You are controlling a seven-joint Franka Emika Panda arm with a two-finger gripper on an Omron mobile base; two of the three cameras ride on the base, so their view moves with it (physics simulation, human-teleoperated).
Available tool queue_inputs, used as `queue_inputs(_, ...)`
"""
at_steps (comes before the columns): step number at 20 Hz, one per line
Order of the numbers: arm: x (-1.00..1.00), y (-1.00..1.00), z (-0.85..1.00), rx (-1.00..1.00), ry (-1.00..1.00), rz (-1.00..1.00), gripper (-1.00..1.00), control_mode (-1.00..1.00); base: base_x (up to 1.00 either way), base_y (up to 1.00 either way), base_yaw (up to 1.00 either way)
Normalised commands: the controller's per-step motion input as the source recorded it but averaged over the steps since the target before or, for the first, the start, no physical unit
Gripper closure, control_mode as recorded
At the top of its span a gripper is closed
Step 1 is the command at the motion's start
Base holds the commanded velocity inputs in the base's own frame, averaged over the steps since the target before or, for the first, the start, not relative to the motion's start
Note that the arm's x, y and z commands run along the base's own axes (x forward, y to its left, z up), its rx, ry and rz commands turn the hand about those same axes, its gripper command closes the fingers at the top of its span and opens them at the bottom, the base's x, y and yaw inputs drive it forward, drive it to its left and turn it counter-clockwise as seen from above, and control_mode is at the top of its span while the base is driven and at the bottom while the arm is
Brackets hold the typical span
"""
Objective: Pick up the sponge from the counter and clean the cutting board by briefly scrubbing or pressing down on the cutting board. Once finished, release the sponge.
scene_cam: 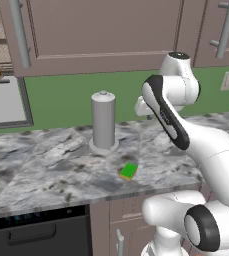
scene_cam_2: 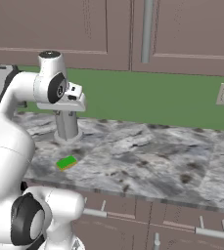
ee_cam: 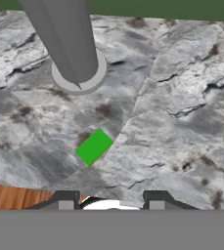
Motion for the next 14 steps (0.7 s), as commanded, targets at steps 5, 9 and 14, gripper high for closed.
queue_inputs(5, -0.21, 0.11, -0.46, -0.04, 0.00, 0.00, -1.00, -1.00, 0.00, 0.00, 0.00)
queue_inputs(9, -0.05, 0.45, -1.00, -0.09, 0.10, -0.13, -1.00, -1.00, 0.00, 0.00, 0.00)
queue_inputs(14, 0.00, 0.32, -0.91, -0.02, 0.10, -0.29, -1.00, -1.00, 0.00, 0.00, 0.00)
